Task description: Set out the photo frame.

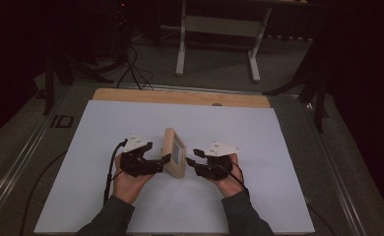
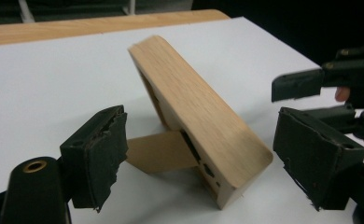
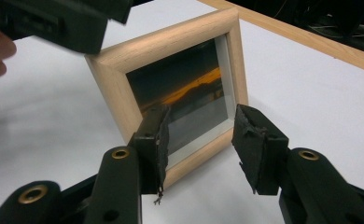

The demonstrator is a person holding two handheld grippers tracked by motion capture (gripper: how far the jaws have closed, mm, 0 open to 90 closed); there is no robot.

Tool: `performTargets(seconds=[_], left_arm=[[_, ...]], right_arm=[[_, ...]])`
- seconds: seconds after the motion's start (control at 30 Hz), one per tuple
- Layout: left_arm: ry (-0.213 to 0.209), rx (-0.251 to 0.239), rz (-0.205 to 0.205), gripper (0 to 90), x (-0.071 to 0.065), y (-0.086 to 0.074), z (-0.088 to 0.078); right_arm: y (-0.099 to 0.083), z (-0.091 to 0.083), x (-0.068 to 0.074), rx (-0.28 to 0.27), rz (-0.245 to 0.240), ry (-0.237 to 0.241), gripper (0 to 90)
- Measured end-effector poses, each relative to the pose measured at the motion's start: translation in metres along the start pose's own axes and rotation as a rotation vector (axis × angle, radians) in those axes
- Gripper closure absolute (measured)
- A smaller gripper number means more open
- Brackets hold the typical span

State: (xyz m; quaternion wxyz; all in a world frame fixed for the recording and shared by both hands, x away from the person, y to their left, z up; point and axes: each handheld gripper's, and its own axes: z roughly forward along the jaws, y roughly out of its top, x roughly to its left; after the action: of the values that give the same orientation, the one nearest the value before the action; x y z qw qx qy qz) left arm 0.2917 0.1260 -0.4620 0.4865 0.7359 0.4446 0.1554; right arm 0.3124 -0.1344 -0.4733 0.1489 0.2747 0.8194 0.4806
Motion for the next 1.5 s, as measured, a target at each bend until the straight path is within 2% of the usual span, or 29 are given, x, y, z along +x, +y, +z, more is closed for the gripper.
performTargets(seconds=[0.13,0.23,0.37,0.6,0.8,0.93,1.23,1.5], left_arm=[[-0.011,0.019,-0.011,17.6,-0.004,-0.001,0.008],[-0.001,0.044,-0.016,20.3,-0.004,-0.003,0.012],[-0.017,0.062,-0.033,25.8,-0.003,-0.006,0.016],[-0.043,0.075,-0.053,30.0,-0.004,-0.008,0.022],[-0.084,0.079,-0.075,43.5,-0.003,-0.008,0.023],[-0.088,0.082,-0.082,45.2,-0.003,-0.008,0.022],[-0.096,0.085,-0.087,56.0,0.003,-0.007,0.018],[-0.092,0.073,-0.056,58.8,-0.002,-0.008,0.018]], right_arm=[[0.000,-0.002,-0.002,-0.004,0.005,-0.003,55.2],[0.001,-0.003,-0.003,-0.007,0.006,-0.005,55.2],[0.001,-0.004,-0.003,-0.011,0.007,-0.008,55.1],[0.001,-0.005,-0.004,-0.013,0.008,-0.009,55.1],[0.001,-0.005,-0.004,-0.013,0.008,-0.010,55.0],[0.002,-0.006,-0.004,-0.016,0.010,-0.010,54.8],[0.002,-0.009,-0.006,-0.024,0.013,-0.017,54.5],[0.005,-0.015,-0.010,-0.047,0.019,-0.031,54.3]])
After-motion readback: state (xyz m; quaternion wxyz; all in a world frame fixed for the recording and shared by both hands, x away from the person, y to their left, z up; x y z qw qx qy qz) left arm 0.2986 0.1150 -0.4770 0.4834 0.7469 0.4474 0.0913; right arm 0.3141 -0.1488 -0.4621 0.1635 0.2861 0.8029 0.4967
